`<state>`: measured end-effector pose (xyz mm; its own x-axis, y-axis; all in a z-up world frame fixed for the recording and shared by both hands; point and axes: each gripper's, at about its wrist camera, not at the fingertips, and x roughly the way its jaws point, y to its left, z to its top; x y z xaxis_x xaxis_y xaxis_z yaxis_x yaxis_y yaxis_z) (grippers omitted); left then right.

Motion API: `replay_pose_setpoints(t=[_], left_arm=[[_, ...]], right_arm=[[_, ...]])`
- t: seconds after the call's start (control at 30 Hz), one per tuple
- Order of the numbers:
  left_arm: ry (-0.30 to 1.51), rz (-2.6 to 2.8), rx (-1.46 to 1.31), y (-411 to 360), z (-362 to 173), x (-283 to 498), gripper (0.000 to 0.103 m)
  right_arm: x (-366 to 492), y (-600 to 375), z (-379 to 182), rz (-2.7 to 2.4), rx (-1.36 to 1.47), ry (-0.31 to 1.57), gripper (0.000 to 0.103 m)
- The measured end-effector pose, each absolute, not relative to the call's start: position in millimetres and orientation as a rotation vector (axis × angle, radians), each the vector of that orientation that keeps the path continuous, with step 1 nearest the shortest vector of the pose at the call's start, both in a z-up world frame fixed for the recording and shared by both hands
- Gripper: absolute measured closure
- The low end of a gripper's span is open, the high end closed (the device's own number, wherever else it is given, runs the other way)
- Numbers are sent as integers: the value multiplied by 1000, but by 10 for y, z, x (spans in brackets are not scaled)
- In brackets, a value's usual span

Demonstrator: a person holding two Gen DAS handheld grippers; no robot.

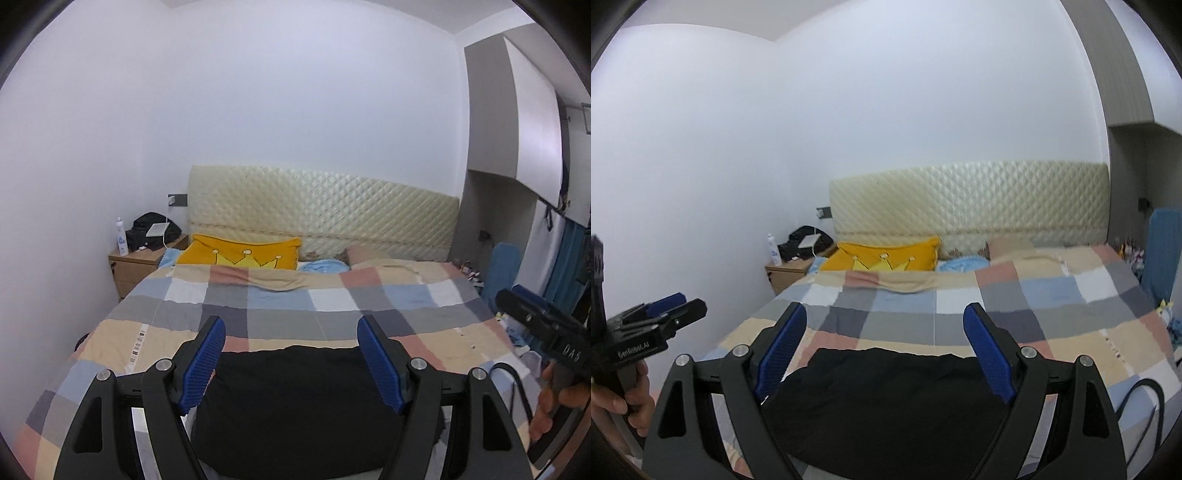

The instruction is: Fold large clothes

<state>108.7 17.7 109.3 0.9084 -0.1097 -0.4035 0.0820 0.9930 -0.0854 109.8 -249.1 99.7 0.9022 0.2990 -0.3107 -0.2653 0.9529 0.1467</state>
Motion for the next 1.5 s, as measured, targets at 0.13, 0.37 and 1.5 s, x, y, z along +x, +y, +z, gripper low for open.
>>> replay_pose_setpoints(t=[0.13,0.37,1.5], left_arm=[[382,-119,-61,82,1191,692,30],[332,-139,-55,-64,1283,183,30],[578,-58,-104,-47,47,-106,30]], right_arm=[[751,-2452,999,321,93,300,16],[216,-2440,1075,380,119,230,15],[-393,-2363,-214,195,108,410,10]])
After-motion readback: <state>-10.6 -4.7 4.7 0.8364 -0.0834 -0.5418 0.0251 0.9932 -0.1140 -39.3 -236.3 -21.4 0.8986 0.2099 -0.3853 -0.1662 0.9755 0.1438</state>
